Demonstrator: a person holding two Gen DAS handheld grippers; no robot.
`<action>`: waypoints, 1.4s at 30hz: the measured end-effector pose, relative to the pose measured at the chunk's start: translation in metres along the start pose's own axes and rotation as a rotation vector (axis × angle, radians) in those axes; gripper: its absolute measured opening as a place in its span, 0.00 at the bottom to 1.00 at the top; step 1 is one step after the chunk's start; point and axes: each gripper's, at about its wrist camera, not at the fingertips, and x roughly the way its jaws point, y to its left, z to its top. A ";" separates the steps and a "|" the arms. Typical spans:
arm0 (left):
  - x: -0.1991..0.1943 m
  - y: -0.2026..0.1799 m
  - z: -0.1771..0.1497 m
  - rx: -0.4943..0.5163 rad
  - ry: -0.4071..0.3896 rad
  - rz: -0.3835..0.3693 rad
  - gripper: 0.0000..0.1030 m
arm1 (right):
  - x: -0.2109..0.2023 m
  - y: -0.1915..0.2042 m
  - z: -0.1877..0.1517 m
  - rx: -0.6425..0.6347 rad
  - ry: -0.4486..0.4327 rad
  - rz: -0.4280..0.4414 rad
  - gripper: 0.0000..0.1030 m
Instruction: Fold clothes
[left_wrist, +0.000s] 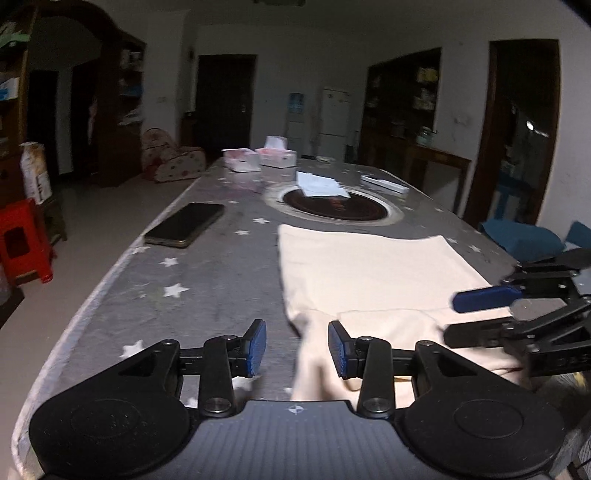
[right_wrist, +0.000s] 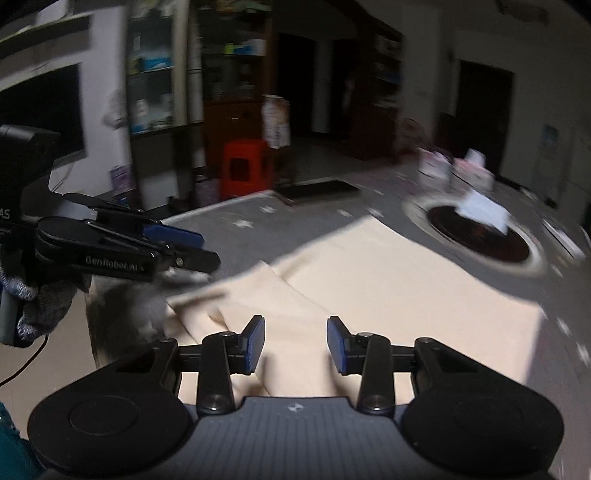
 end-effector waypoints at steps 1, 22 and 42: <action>-0.002 0.002 -0.001 -0.003 -0.002 0.003 0.40 | 0.007 0.002 0.005 -0.012 0.001 0.006 0.33; -0.007 0.016 -0.013 -0.059 -0.009 0.000 0.48 | 0.044 -0.007 0.037 -0.041 -0.020 0.114 0.05; 0.011 -0.026 0.010 0.016 -0.034 -0.146 0.47 | 0.003 -0.026 -0.010 0.063 0.050 -0.085 0.10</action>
